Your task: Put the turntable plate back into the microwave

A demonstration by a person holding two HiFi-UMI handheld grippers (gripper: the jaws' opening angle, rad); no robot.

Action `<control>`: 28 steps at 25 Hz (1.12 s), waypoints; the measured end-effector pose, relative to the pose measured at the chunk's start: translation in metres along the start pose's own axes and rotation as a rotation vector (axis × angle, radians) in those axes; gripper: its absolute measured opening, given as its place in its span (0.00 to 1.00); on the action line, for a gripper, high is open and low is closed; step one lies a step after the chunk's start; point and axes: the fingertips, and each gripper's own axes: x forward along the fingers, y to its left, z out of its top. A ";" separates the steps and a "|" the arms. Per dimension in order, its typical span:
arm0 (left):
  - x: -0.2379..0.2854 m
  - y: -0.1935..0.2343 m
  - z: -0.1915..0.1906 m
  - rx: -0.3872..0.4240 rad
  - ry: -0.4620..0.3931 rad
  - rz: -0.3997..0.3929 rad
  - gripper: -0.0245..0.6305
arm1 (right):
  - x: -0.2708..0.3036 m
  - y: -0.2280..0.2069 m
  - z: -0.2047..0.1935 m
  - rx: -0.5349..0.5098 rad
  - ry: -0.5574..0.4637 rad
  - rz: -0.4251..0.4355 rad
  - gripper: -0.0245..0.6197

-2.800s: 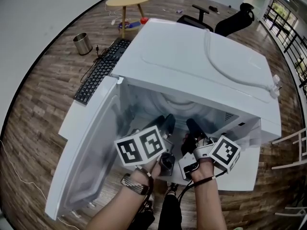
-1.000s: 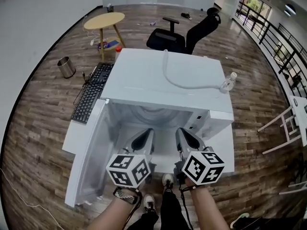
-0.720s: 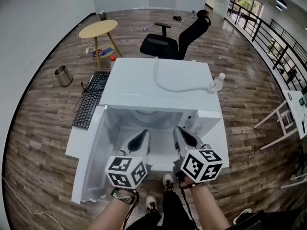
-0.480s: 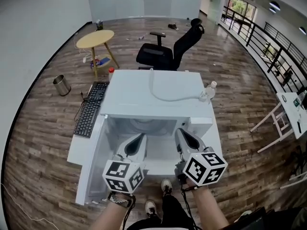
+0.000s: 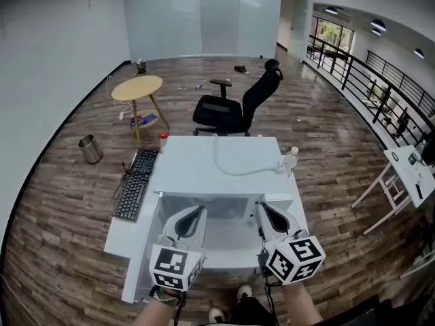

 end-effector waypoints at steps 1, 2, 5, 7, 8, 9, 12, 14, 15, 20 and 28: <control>-0.001 0.001 0.003 0.009 -0.005 -0.002 0.05 | -0.002 -0.003 0.002 -0.029 -0.003 -0.004 0.04; -0.002 0.002 0.006 0.018 -0.009 -0.002 0.05 | -0.005 -0.006 0.004 -0.053 -0.007 -0.012 0.04; -0.003 0.001 0.021 0.059 -0.040 -0.005 0.05 | -0.012 -0.016 0.014 -0.112 -0.028 -0.035 0.04; -0.006 -0.003 0.034 0.093 -0.065 -0.014 0.05 | -0.014 -0.018 0.024 -0.142 -0.045 -0.038 0.04; -0.008 -0.004 0.041 0.106 -0.077 -0.016 0.05 | -0.015 -0.018 0.029 -0.154 -0.057 -0.037 0.04; -0.011 -0.005 0.047 0.113 -0.089 -0.015 0.05 | -0.018 -0.018 0.035 -0.165 -0.070 -0.036 0.04; -0.015 -0.006 0.063 0.113 -0.127 0.000 0.05 | -0.026 -0.019 0.053 -0.178 -0.106 -0.035 0.04; -0.013 -0.009 0.073 0.133 -0.137 0.003 0.05 | -0.031 -0.020 0.060 -0.183 -0.107 -0.022 0.04; -0.011 -0.011 0.077 0.148 -0.138 0.000 0.05 | -0.033 -0.021 0.061 -0.183 -0.103 -0.017 0.04; -0.007 -0.025 0.086 0.186 -0.150 0.000 0.05 | -0.044 -0.033 0.068 -0.159 -0.109 -0.029 0.04; -0.010 -0.032 0.079 0.159 -0.118 -0.013 0.05 | -0.045 -0.026 0.072 -0.128 -0.125 0.005 0.04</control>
